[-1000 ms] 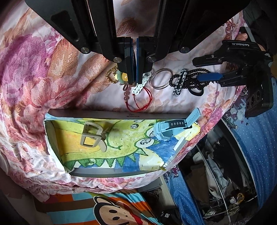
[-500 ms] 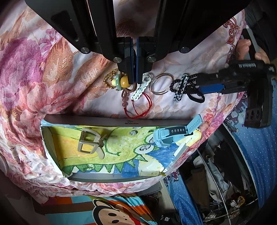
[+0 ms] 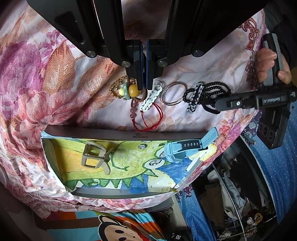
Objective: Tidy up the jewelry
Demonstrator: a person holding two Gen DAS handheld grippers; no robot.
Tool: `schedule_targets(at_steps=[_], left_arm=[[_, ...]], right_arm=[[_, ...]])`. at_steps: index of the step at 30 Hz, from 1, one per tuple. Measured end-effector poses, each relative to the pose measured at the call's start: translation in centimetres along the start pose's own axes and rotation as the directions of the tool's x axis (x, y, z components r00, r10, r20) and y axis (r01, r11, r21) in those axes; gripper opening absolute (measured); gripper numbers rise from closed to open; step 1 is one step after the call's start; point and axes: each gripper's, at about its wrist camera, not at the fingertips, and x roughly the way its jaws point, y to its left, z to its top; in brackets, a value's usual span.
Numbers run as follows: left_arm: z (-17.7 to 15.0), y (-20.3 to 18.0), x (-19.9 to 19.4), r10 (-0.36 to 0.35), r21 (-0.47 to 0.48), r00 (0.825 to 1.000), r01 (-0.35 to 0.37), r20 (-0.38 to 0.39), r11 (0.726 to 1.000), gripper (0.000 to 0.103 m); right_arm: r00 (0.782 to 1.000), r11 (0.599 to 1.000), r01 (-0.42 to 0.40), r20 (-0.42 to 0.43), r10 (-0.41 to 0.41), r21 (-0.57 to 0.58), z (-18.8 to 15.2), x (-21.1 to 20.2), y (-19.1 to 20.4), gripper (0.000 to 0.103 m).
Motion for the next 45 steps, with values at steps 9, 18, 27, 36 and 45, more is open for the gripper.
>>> schedule_targets(at_steps=[9,18,27,36,45], left_arm=[[0.3,1.9,0.8,-0.001,-0.113,1.0,0.001,-0.001,0.994,0.013],[0.0,1.4,0.9,0.038,-0.087,0.999,-0.037,0.007,0.996,0.001],[-0.1,-0.3,0.1,0.099,0.043,0.994,-0.101,0.038,0.994,0.001],[-1.3,-1.9,-2.5,0.211,0.173,0.972,-0.227,0.106,0.958,0.038],[0.0,-1.1,-0.3,0.266,0.217,0.96,-0.278,0.084,0.936,0.061]], right_arm=[[1.0,1.0,0.005,-0.017,-0.006,-0.021,-0.2,0.4,0.4,0.003],[1.0,1.0,0.005,0.005,-0.005,-0.026,-0.2,0.0,0.5,0.003],[1.0,0.999,0.0,0.017,0.001,-0.039,-0.2,-0.3,0.7,0.003],[1.0,1.0,-0.009,0.013,0.01,-0.023,-0.2,0.0,0.4,0.003],[0.999,0.999,-0.03,-0.016,0.031,0.044,-0.3,0.7,-0.7,0.004]])
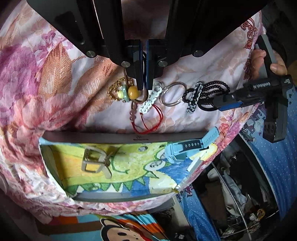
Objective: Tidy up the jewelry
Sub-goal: 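Carry both held items into the tray and open both tools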
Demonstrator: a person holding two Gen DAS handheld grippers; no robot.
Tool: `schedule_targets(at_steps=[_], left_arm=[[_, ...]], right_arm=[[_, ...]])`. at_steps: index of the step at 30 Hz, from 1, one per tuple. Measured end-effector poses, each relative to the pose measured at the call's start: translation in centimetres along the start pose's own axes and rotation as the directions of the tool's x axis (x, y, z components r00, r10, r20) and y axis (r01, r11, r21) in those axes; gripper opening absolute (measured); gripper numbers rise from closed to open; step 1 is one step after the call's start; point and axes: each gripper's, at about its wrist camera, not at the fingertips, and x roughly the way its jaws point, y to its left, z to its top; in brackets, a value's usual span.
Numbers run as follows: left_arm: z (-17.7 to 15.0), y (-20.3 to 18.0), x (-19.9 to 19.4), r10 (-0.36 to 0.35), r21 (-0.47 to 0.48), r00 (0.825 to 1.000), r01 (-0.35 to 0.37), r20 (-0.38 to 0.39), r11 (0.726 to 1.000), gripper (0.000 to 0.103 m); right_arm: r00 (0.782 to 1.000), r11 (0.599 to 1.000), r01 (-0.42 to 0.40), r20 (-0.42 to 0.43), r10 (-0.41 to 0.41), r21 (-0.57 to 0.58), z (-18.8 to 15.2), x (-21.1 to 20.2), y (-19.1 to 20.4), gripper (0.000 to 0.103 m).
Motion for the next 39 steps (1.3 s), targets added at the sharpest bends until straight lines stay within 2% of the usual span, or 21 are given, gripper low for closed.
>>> schedule_targets(at_steps=[2,4,5,7,9,13,16,22,27,30,33,36,39], left_arm=[[0.1,0.5,0.0,-0.018,-0.026,1.0,0.018,0.004,0.999,0.06],[0.1,1.0,-0.2,-0.032,-0.056,0.999,0.032,0.014,0.998,0.052],[0.1,1.3,-0.2,-0.036,-0.071,0.999,0.037,0.014,0.997,0.048],[0.1,1.8,0.0,-0.045,-0.096,0.999,0.046,0.007,0.994,0.031],[0.0,2.1,0.2,-0.052,-0.111,0.999,0.051,0.0,0.992,0.02],[-0.1,1.6,0.3,-0.034,-0.091,0.999,0.033,-0.016,0.995,0.009],[-0.1,1.3,0.0,-0.021,-0.077,1.0,0.021,-0.007,0.997,0.007],[0.1,0.9,-1.5,-0.012,-0.063,0.998,0.015,0.054,0.998,0.006],[0.7,0.5,-3.4,-0.05,-0.054,0.989,0.058,0.138,0.997,0.006],[1.5,0.5,-4.4,-0.06,-0.061,0.979,0.073,0.197,0.995,0.006],[2.7,0.7,-5.6,-0.068,-0.076,0.958,0.093,0.279,0.993,0.006],[4.8,1.2,-5.7,-0.047,-0.114,0.936,0.092,0.348,0.989,0.006],[6.5,1.6,-4.3,-0.007,-0.15,0.935,0.064,0.354,0.987,0.006]], right_arm=[[1.0,1.0,0.003,-0.022,-0.003,0.005,-0.2,0.4,-0.1,0.012],[0.999,1.0,0.009,-0.042,-0.009,0.003,-0.4,0.9,0.0,0.018],[0.999,1.0,0.011,-0.045,-0.011,0.0,-0.4,1.0,0.0,0.018],[0.999,1.0,0.019,-0.046,-0.019,-0.008,-0.4,1.1,0.2,0.018],[0.998,0.999,0.03,-0.051,-0.031,-0.017,-0.4,1.3,0.3,0.018],[0.996,0.997,0.04,-0.071,-0.045,-0.059,-0.5,1.7,1.0,0.018],[0.997,0.996,0.038,-0.06,-0.043,-0.084,-0.5,1.4,1.5,0.003],[0.999,0.994,0.043,0.029,-0.041,-0.101,0.3,-0.7,1.8,0.003],[0.994,0.995,0.031,0.109,-0.02,-0.097,1.7,-2.8,1.9,0.003],[0.985,0.995,0.017,0.172,0.001,-0.1,3.1,-4.3,2.1,0.003],[0.971,0.992,0.022,0.241,0.008,-0.123,4.7,-5.3,2.5,0.003],[0.963,0.993,0.022,0.27,0.01,-0.118,6.0,-5.1,2.3,0.003],[0.959,0.993,0.027,0.283,0.007,-0.115,7.1,-4.0,1.9,0.003]])
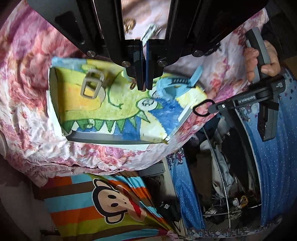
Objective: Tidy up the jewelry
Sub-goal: 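Carry both held items into the tray and open both tools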
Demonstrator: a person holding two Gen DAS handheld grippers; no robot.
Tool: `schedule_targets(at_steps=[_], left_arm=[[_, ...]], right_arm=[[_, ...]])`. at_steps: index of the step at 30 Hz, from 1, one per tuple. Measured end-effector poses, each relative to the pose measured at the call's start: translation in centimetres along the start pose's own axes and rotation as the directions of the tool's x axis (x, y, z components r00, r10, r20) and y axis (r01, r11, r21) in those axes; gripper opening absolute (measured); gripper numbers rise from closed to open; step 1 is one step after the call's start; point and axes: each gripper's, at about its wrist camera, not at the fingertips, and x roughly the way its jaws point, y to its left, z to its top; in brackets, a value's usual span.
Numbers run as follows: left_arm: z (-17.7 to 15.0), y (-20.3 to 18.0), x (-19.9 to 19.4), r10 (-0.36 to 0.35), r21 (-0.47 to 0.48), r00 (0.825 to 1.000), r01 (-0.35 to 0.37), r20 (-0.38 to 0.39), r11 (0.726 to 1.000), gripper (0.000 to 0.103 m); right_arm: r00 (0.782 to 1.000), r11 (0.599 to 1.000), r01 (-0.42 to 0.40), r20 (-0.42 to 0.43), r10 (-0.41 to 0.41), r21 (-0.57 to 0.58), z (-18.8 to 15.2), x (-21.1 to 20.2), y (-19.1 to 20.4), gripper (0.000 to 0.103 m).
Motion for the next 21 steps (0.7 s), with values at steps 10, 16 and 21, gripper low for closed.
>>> schedule_targets(at_steps=[10,16,21], left_arm=[[-0.1,0.1,5.5,0.107,0.065,0.989,-0.1,-0.107,0.993,0.006],[-0.8,0.2,6.4,0.142,0.085,0.977,-0.13,-0.157,0.988,0.009],[-1.1,-0.2,6.2,0.124,0.098,0.978,-0.109,-0.166,0.989,0.034]], right_arm=[[0.995,0.998,0.036,-0.092,-0.03,0.059,-1.5,5.8,-1.5,0.003],[0.991,0.993,0.074,-0.121,-0.063,0.088,-2.1,5.9,-2.2,0.012],[0.991,0.989,0.091,-0.104,-0.079,0.117,-2.4,4.6,-2.7,0.04]])
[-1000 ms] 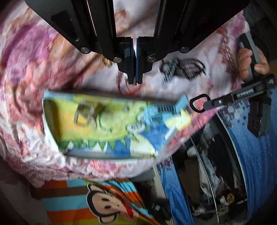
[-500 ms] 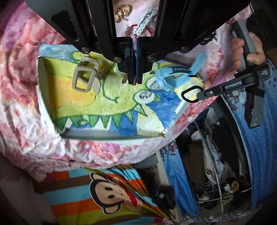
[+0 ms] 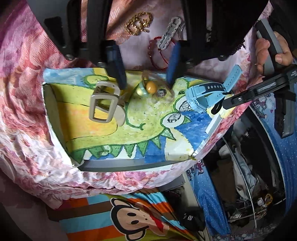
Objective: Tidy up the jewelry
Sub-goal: 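Carry both held items into the tray and open both tools, then lift both open tools away from the tray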
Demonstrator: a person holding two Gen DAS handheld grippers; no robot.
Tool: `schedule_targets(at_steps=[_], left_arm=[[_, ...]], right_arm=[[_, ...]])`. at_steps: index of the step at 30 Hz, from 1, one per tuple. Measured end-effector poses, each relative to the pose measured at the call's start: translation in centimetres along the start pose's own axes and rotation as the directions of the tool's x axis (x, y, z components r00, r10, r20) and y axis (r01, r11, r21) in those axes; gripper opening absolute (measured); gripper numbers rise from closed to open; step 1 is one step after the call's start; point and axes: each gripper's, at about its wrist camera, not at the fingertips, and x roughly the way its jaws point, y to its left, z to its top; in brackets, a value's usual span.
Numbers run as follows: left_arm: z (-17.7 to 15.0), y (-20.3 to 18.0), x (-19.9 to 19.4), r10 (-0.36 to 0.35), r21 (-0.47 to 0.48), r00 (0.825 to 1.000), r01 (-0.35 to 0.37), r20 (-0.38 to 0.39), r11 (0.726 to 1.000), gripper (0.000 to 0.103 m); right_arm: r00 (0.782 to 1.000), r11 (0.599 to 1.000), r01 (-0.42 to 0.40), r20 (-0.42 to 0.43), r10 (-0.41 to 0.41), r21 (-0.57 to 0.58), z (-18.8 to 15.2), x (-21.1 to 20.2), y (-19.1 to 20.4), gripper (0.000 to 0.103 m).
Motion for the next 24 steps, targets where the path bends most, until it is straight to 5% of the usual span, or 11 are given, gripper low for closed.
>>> schedule_targets(at_steps=[1,4,16,24], left_arm=[[-0.1,-0.2,-0.4,-0.02,0.004,1.0,0.02,0.011,1.0,0.05],[-0.5,-0.9,-1.9,-0.021,0.011,0.997,0.02,0.073,1.0,0.073],[-3.1,-1.7,-8.5,0.017,0.042,0.975,-0.026,0.22,0.999,0.101],[-6.4,-3.7,-13.3,0.041,0.148,0.947,-0.092,0.318,0.985,0.103]], right_arm=[[1.0,1.0,0.005,0.003,-0.005,-0.002,0.0,-0.2,0.0,0.041],[0.999,0.999,0.028,0.024,-0.028,-0.014,-0.1,-1.3,0.3,0.042],[0.978,0.987,0.09,0.2,-0.062,-0.133,-2.0,-9.9,3.0,0.093],[0.964,0.975,0.121,0.254,-0.071,-0.186,-4.3,-14.2,4.8,0.096]])
